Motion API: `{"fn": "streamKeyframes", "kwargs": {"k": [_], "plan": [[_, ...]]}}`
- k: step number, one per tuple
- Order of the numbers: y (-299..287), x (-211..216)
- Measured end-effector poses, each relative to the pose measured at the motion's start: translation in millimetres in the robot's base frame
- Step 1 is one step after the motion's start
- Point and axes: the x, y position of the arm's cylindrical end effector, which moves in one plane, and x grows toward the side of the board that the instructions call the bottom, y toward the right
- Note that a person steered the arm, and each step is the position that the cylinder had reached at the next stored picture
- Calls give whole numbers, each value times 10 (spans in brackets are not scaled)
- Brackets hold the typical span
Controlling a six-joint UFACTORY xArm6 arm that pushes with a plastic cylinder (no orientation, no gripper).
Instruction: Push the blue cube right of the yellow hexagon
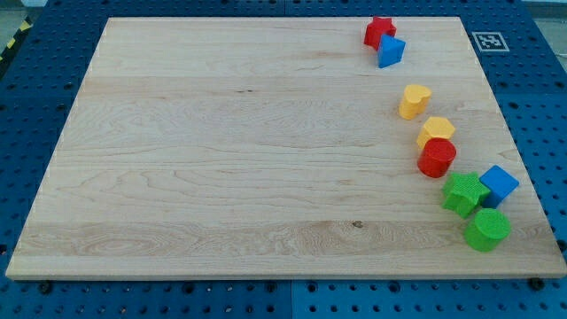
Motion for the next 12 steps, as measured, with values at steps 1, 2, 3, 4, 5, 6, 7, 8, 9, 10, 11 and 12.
{"fn": "streamKeyframes", "kwargs": {"k": [1,2,3,4,5,6,7,8,9,10,11,12], "plan": [[-469,-66],[-492,-72],[-484,-233],[-484,-386],[-484,-466],[-484,-524],[-484,-461],[-492,-452],[-506,-488],[-514,-550],[-553,-701],[-553,-789]]}}
